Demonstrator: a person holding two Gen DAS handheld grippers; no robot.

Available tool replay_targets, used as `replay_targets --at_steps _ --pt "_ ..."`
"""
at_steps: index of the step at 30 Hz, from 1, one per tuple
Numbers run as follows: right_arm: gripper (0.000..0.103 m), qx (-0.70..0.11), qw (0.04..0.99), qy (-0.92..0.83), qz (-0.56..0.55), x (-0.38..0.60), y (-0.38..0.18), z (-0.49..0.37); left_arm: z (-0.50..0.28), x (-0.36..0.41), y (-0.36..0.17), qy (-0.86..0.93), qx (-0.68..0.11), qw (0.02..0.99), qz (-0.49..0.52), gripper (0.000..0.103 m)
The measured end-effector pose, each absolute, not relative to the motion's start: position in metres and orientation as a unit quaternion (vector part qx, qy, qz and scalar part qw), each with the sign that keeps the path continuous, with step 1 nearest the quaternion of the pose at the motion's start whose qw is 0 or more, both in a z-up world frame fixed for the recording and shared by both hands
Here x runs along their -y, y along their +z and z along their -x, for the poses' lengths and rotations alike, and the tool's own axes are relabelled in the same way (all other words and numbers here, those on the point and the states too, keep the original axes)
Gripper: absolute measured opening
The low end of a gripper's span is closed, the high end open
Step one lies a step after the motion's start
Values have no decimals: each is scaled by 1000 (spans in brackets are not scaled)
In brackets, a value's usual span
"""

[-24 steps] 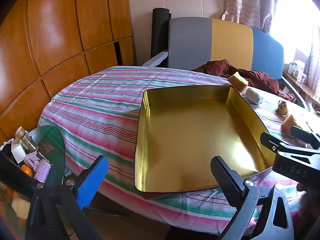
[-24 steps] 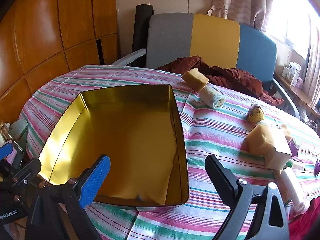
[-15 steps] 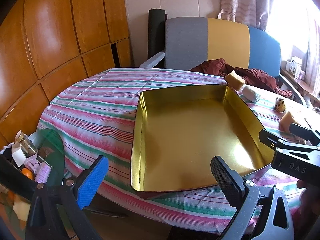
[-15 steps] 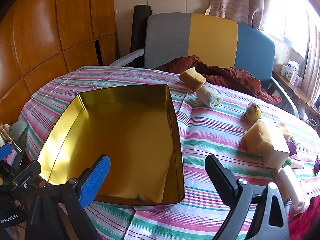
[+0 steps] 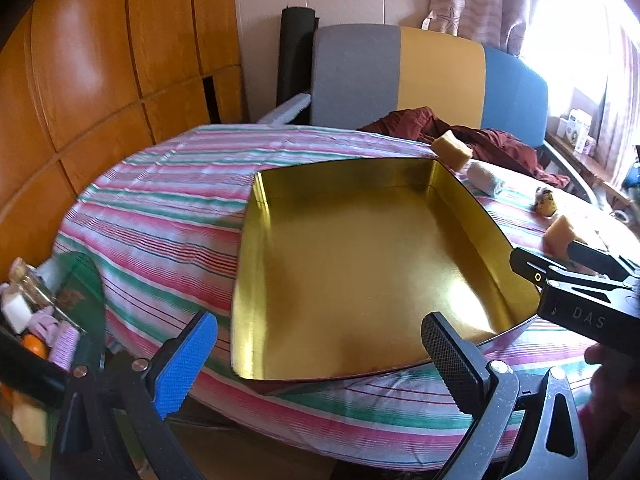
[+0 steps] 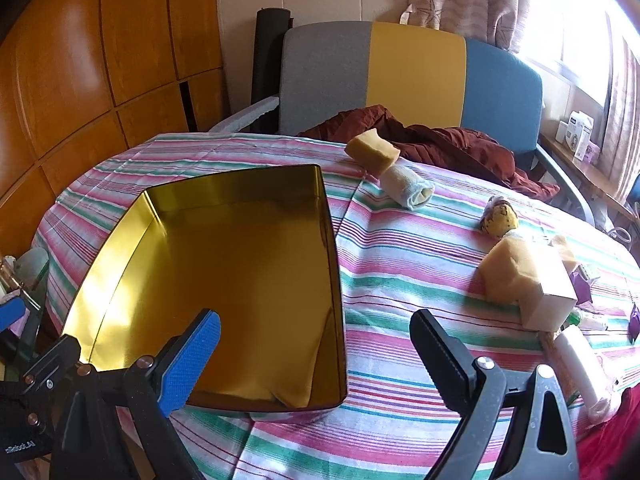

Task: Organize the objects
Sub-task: 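Move the right gripper toward the white rolled sock beside the tray, then grasp the white sock with the right gripper while the left gripper grasps a yellow sponge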

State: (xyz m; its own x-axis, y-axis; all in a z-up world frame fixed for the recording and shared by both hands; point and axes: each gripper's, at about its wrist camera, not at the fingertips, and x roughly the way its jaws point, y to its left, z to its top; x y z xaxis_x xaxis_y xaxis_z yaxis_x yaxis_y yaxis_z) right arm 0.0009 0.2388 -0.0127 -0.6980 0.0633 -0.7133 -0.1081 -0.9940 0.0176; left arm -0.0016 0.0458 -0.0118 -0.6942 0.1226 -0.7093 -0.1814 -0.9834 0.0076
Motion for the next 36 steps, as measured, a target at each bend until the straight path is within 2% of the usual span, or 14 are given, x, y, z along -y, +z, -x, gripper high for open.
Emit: replay_targets --at_steps 6,18,25,31,33,34,35,36 --pt "97 -46 69 916 392 -266 -17 7 10 -55 -17 913 -40 105 391 103" --pt "97 -85 103 911 390 -345 -8 76 67 -53 3 897 21 160 412 103" --pt "97 -46 126 901 414 -373 -23 165 111 -80 25 896 5 183 404 103" --pt "97 -18 108 887 449 -380 -52 227 167 -116 44 883 20 220 414 103" --pt "90 -14 91 877 471 -381 -66 241 183 -136 47 880 12 232 414 103" --pt "73 -24 73 873 482 -384 -71 245 191 -147 48 880 3 237 412 103" --pt "66 -47 51 870 489 -387 -74 245 198 -158 48 880 -9 241 408 103" --pt "64 -56 52 871 485 -388 -72 241 205 -168 48 882 -20 243 404 103"
